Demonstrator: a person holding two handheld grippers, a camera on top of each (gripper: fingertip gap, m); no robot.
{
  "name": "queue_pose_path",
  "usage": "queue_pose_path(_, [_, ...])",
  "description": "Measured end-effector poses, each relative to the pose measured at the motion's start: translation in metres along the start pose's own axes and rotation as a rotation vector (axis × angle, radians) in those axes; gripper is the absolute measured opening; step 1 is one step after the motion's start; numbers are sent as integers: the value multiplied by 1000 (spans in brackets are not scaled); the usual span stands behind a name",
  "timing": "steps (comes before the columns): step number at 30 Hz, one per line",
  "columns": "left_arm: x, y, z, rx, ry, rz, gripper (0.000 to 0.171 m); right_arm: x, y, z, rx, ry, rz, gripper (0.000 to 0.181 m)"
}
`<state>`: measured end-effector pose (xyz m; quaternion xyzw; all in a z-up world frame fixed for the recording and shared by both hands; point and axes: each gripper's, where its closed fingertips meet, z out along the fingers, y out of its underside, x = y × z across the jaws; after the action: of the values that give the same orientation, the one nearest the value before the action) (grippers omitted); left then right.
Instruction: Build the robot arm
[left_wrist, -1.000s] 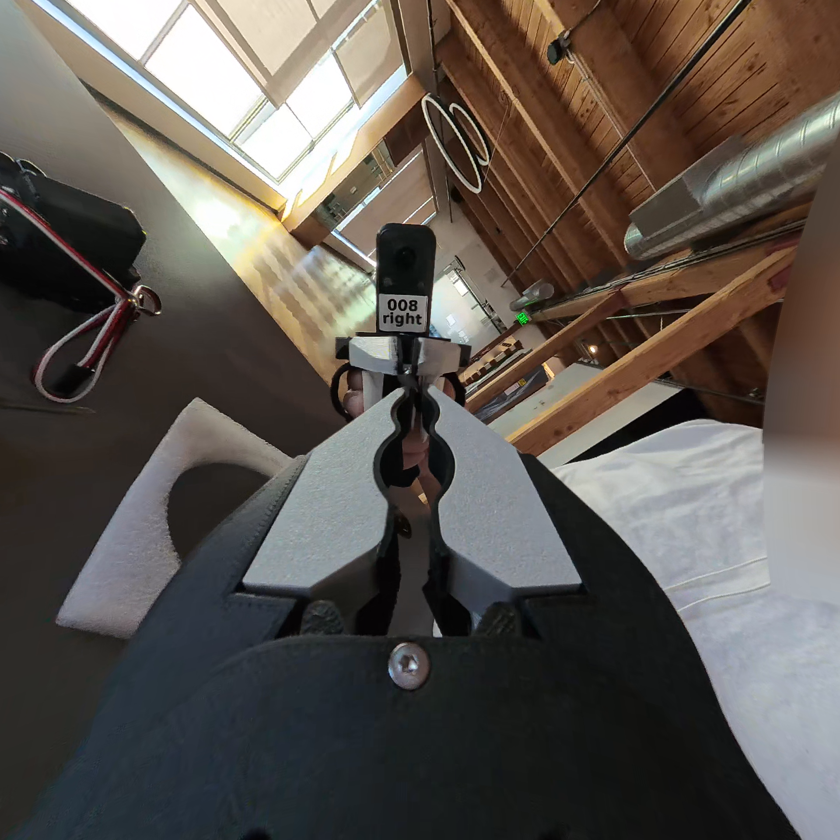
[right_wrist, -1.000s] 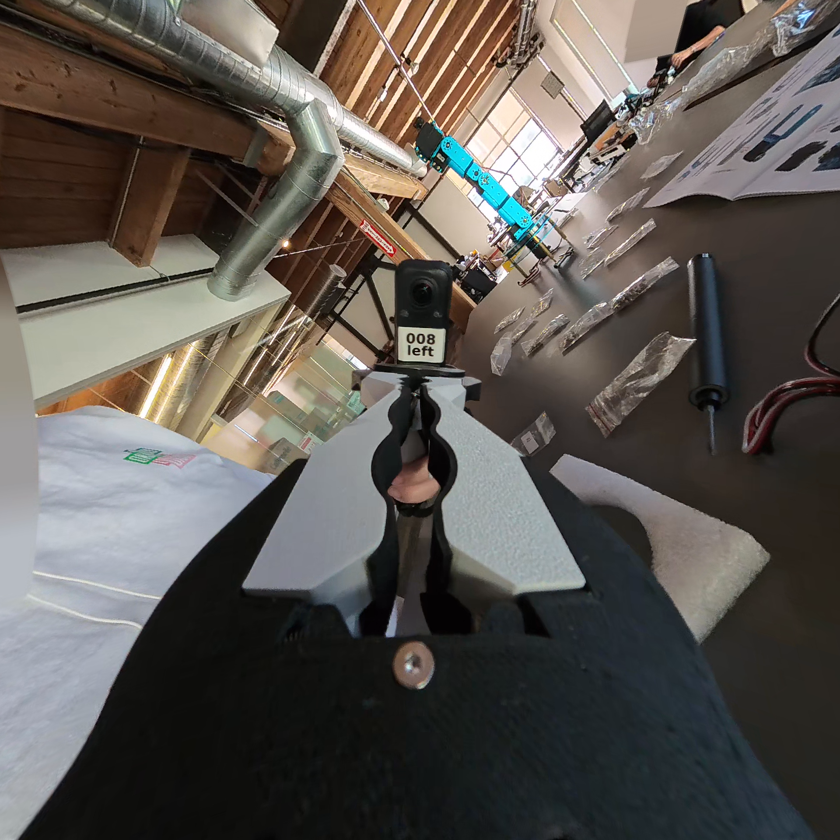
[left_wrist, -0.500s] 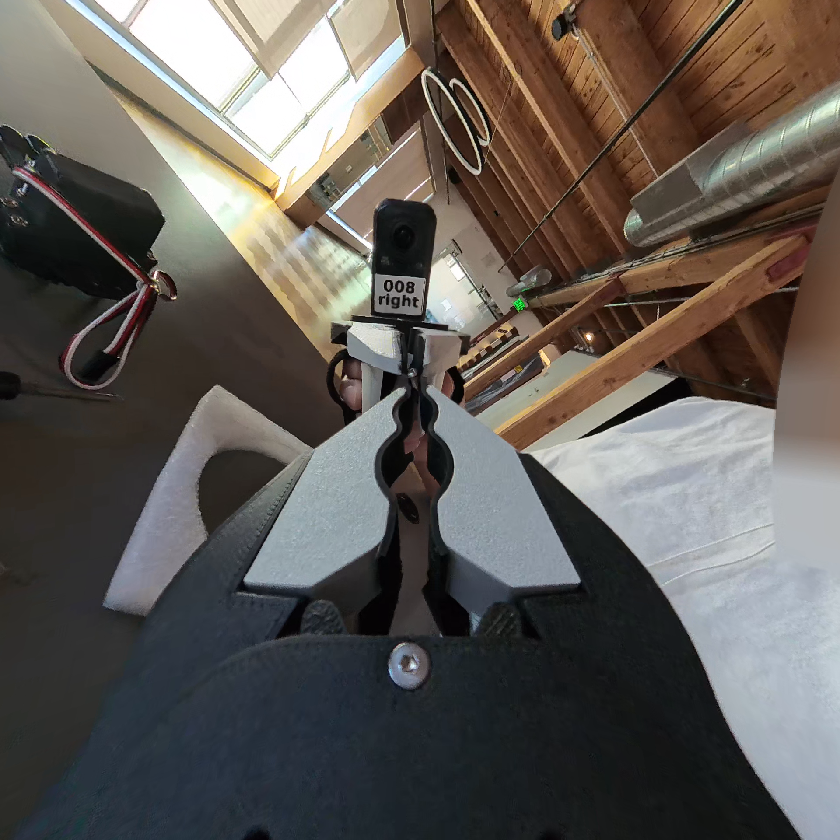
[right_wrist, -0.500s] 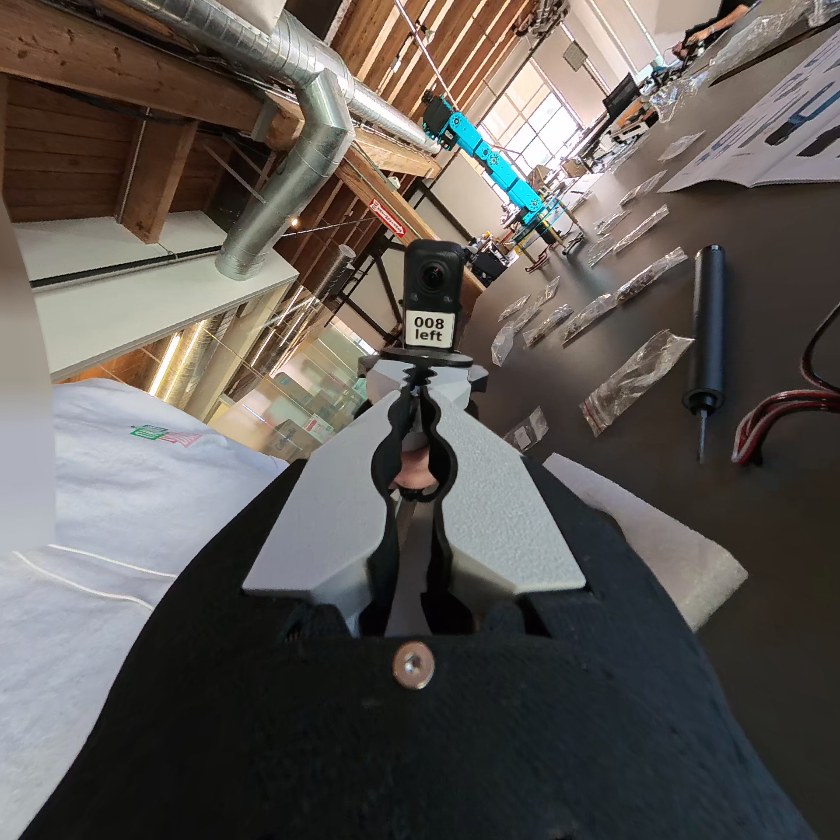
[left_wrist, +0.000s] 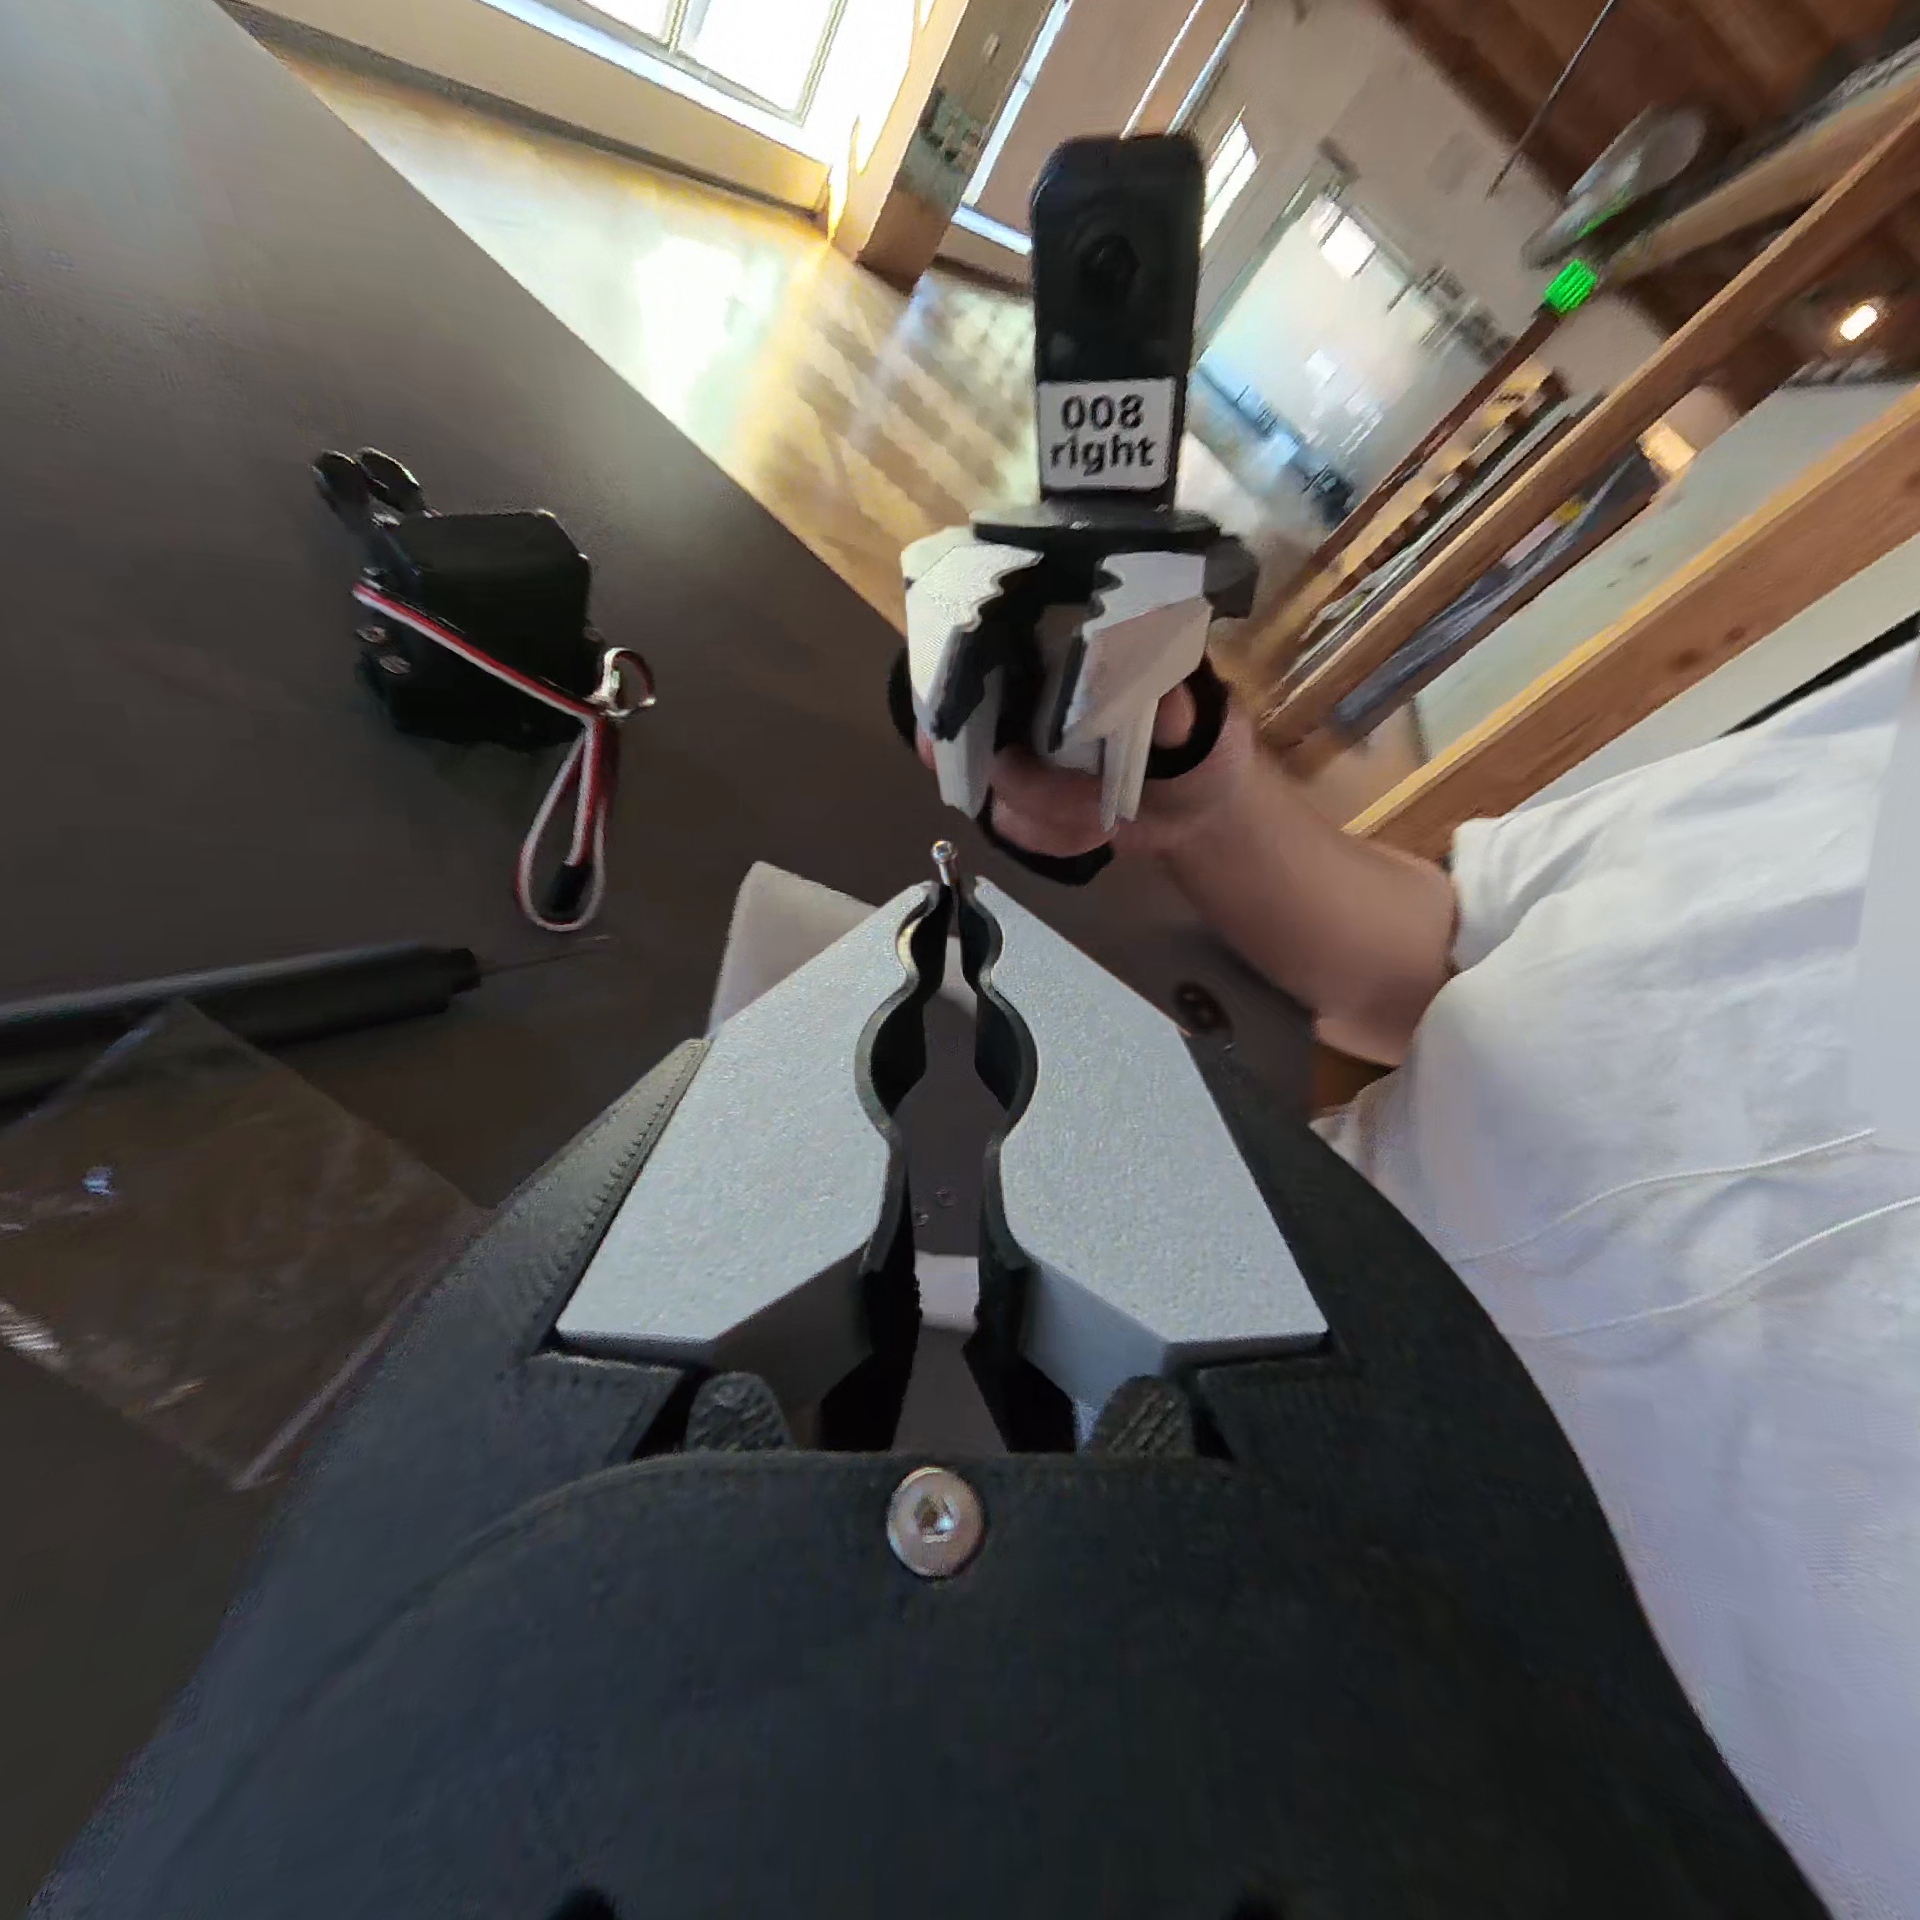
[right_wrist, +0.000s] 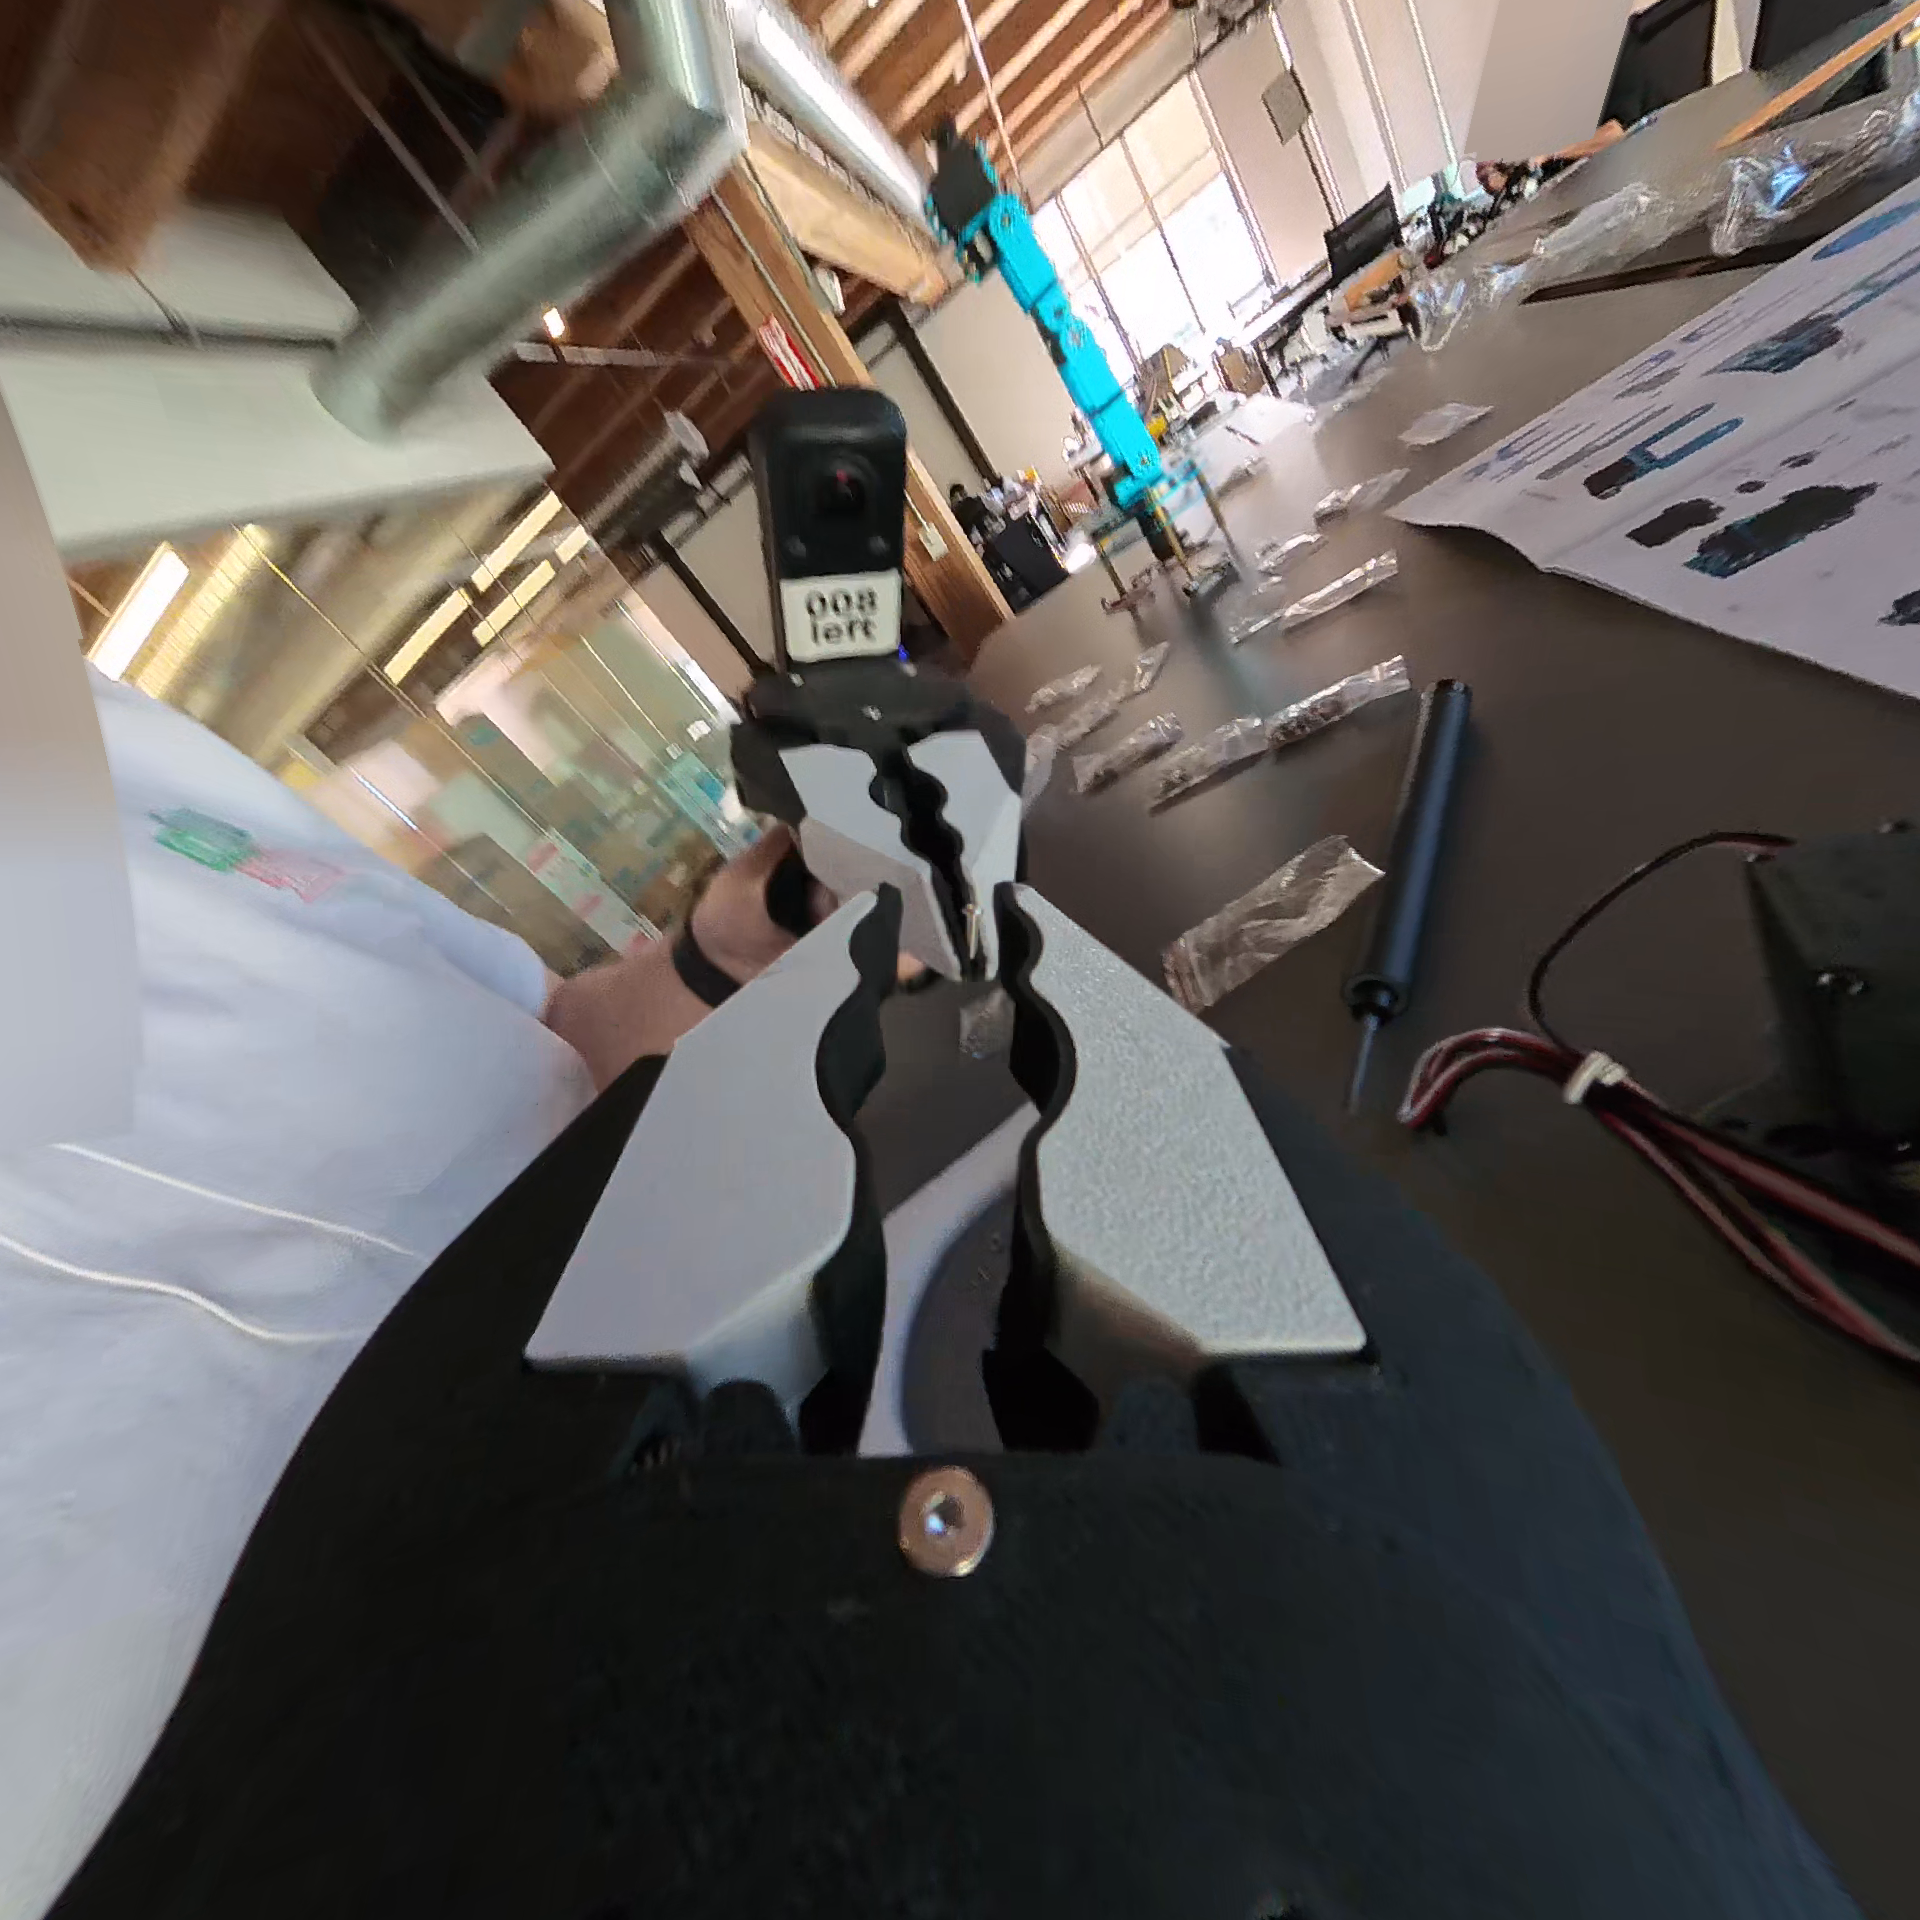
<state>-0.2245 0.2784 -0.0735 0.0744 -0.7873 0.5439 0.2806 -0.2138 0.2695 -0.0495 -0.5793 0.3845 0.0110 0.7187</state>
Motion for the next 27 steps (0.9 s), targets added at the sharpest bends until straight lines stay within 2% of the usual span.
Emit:
queue_pose_path(7, [1, -1, 0, -85, -39, 145, 1, 0, 14, 14, -155, -14, -117, 15])
queue_pose_path(19, [8, 7, 4, -171, -24, 193, 0, -5, 22, 14, -200, -72, -99, 4])
queue_pose_path(23, [11, 10, 4, -188, -24, 200, 0, -10, 25, 13, -218, -87, -106, 7])
queue_pose_path(27, [13, 12, 2, -201, -24, 199, 0, -11, 27, 14, -226, -78, -119, 3])
